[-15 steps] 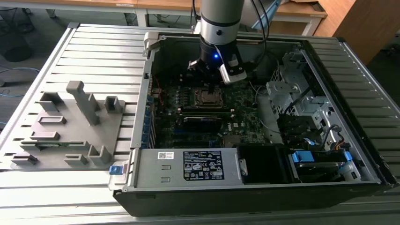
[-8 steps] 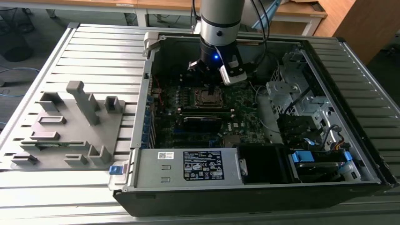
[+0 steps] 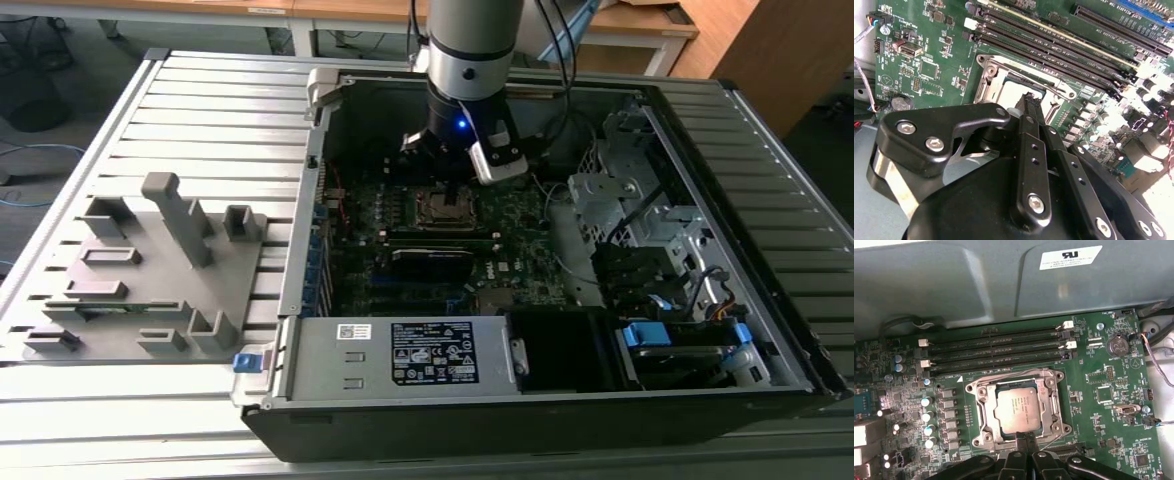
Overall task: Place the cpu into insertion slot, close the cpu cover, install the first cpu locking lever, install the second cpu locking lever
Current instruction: 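Install the second cpu locking lever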
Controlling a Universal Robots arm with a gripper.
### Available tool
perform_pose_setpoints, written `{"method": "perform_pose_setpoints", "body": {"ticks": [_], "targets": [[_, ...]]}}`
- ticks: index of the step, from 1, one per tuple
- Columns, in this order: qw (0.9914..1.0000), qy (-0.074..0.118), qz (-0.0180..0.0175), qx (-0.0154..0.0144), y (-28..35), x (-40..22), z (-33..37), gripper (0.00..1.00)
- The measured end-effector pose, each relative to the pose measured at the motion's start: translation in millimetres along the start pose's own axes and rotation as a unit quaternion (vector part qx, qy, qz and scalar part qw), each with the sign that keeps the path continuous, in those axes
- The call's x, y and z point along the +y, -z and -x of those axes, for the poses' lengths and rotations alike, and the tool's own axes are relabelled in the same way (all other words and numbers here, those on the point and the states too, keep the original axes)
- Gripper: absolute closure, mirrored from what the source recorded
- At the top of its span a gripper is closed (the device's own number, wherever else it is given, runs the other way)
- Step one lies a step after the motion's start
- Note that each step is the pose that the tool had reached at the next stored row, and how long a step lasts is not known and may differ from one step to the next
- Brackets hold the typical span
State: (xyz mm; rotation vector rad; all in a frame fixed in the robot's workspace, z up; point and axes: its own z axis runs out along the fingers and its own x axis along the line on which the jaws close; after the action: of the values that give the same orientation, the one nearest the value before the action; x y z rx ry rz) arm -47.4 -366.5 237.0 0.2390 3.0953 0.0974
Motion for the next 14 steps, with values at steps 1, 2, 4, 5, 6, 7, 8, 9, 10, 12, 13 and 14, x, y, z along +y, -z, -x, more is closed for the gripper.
{"method": "perform_pose_setpoints", "body": {"ticks": [1, 2, 4, 5, 6, 7, 8, 9, 10, 12, 13, 14], "targets": [[1.00000, 0.000, 0.0002, 0.0001, 0.0, -0.9, 0.1, 0.89], [1.00000, 0.000, 0.0006, 0.0001, 0.1, -2.1, 0.3, 0.89], [1.00000, 0.000, 0.0010, 0.0001, 0.2, -3.5, 0.6, 0.89], [1.00000, 0.000, 0.0011, 0.0002, 0.3, -4.5, 0.7, 0.89], [1.00000, 0.000, 0.0014, 0.0003, 0.4, -5.8, 0.9, 0.89], [1.00000, 0.000, 0.0019, 0.0003, 0.4, -7.0, 1.1, 0.89], [1.00000, 0.000, 0.0025, 0.0004, 0.5, -8.4, 1.3, 0.89], [1.00000, 0.000, 0.0031, 0.0005, 0.6, -9.5, 1.5, 0.89], [0.99999, 0.000, 0.0032, 0.0005, 0.6, -10.3, 1.6, 0.89], [0.99999, 0.000, 0.0034, 0.0005, 0.7, -11.6, 1.8, 0.89], [0.99999, 0.000, 0.0036, 0.0005, 0.7, -12.6, 2.0, 0.89], [0.99999, 0.000, 0.0039, 0.0006, 0.8, -14.2, 2.2, 0.89]]}}
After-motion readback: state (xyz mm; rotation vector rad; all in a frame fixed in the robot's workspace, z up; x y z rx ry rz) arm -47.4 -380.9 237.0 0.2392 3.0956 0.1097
